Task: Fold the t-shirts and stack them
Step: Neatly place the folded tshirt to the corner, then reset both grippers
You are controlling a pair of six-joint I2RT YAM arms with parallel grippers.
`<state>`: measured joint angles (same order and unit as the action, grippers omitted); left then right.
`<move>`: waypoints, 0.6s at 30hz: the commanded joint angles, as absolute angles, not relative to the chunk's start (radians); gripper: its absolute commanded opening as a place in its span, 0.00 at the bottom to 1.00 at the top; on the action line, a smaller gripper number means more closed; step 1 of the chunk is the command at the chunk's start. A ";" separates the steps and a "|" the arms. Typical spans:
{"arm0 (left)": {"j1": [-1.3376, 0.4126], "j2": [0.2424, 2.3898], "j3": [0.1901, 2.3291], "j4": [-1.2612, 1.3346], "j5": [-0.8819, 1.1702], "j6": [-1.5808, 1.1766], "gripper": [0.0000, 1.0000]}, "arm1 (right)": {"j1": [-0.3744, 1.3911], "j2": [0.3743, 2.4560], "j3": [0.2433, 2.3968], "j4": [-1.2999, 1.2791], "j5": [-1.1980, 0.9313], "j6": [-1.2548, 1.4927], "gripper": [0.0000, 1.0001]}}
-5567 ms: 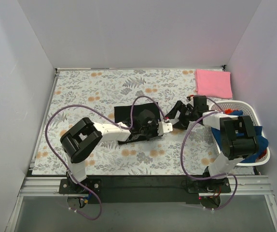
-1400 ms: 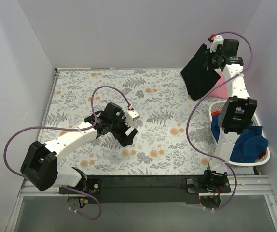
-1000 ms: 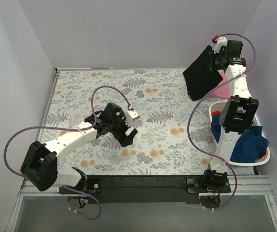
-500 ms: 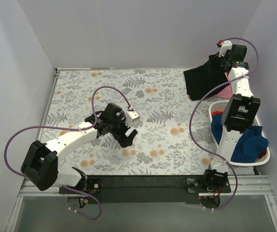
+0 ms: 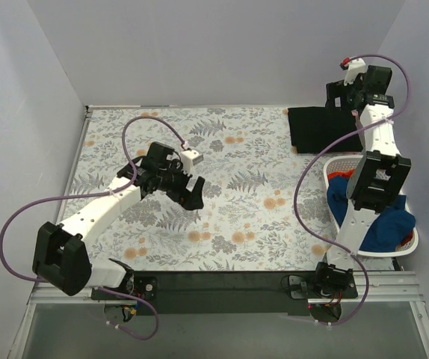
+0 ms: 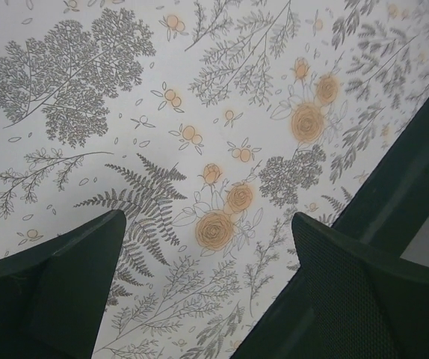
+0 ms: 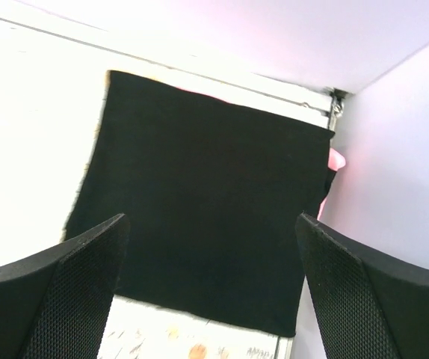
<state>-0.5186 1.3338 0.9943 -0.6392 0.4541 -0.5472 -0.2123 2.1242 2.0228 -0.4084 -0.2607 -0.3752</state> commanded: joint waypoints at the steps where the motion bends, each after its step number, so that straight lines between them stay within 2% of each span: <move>1: -0.444 1.341 1.092 -0.664 0.561 -0.667 0.94 | -0.196 1.971 1.976 -0.455 -0.362 -0.400 0.98; 10: -0.216 1.532 1.270 -0.712 0.632 -0.825 0.94 | -0.172 1.744 1.761 -0.670 -0.557 -0.316 0.98; 14: -0.151 1.575 1.282 -0.729 0.598 -0.787 0.94 | -0.144 1.607 1.522 -0.713 -0.643 -0.319 0.98; 18: -0.118 1.545 1.186 -0.693 0.537 -0.775 0.94 | -0.086 1.473 1.242 -0.710 -0.652 -0.340 0.98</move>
<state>-0.1341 1.5944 1.2293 -0.6865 0.5770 -0.7822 -0.1291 1.5620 1.3621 -0.6590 -0.5880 -0.3359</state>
